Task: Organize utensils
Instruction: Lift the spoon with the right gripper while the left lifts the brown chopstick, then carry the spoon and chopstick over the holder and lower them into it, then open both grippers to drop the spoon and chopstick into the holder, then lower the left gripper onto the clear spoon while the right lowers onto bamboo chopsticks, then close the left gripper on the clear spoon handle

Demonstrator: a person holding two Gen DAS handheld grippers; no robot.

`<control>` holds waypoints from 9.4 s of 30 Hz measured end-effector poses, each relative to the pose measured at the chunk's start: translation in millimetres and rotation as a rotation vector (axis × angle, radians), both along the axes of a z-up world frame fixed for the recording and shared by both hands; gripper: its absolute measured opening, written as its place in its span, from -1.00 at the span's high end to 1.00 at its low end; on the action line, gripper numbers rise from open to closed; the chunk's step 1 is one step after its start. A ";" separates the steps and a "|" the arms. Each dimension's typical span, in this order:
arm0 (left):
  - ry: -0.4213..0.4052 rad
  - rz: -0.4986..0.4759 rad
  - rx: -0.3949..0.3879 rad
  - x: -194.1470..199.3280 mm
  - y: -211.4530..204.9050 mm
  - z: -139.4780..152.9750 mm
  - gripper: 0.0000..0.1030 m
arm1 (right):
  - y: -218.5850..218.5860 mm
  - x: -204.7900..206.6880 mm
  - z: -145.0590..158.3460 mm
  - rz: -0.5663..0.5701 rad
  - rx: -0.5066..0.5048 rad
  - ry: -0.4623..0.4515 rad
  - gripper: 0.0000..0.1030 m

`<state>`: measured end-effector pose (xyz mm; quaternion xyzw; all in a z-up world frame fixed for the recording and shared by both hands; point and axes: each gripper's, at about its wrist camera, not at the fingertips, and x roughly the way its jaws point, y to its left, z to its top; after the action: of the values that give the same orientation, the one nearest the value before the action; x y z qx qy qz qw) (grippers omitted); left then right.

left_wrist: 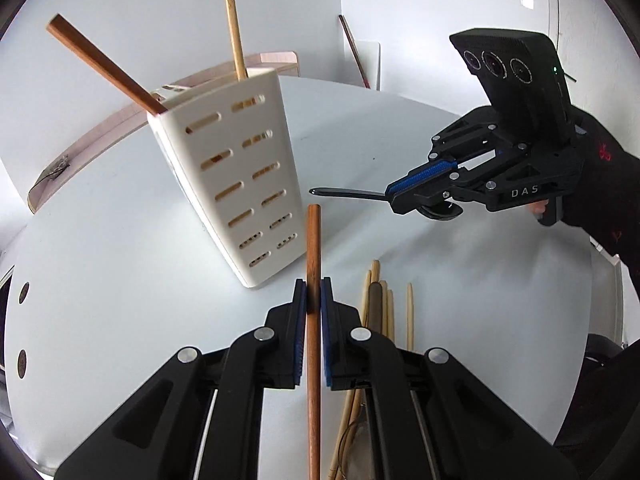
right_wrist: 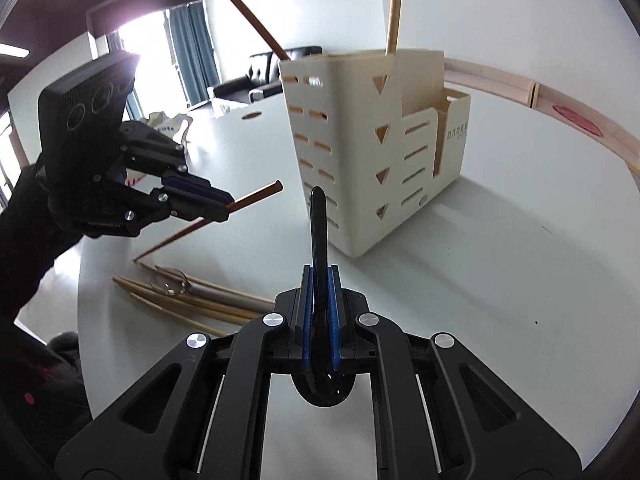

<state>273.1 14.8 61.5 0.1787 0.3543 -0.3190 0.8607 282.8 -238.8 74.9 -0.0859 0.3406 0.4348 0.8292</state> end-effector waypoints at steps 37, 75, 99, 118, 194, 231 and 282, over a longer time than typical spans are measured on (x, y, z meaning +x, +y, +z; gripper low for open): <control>-0.433 0.205 -0.642 -31.8 10.1 160.6 0.87 | 19.7 38.2 117.1 -0.281 0.522 -0.223 0.87; -0.680 0.400 -0.538 -14.9 -11.7 156.1 0.87 | 37.3 59.5 42.9 -0.255 0.672 -0.280 0.87; -0.632 0.430 -0.521 0.1 -8.7 155.7 0.87 | 35.1 52.7 28.1 -0.293 0.671 -0.320 0.87; -0.559 0.419 -0.423 3.9 -19.2 145.6 0.86 | 18.6 32.8 29.6 -0.307 0.547 -0.282 0.83; 0.008 -0.149 0.248 -45.7 -56.5 -19.4 0.40 | 22.1 37.9 -70.0 -0.760 0.079 0.722 0.72; 0.203 -0.209 0.195 -0.6 -48.2 -33.2 0.64 | 65.0 33.1 -63.0 -0.981 -0.045 0.647 0.79; 0.196 -0.088 -0.034 5.9 18.6 -8.8 0.77 | 38.5 35.4 -78.3 -0.963 0.170 0.710 0.99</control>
<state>279.1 33.4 52.7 0.1474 0.4233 -0.3782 0.8100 318.1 -200.3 -3.4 0.2951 0.5612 0.0386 0.7723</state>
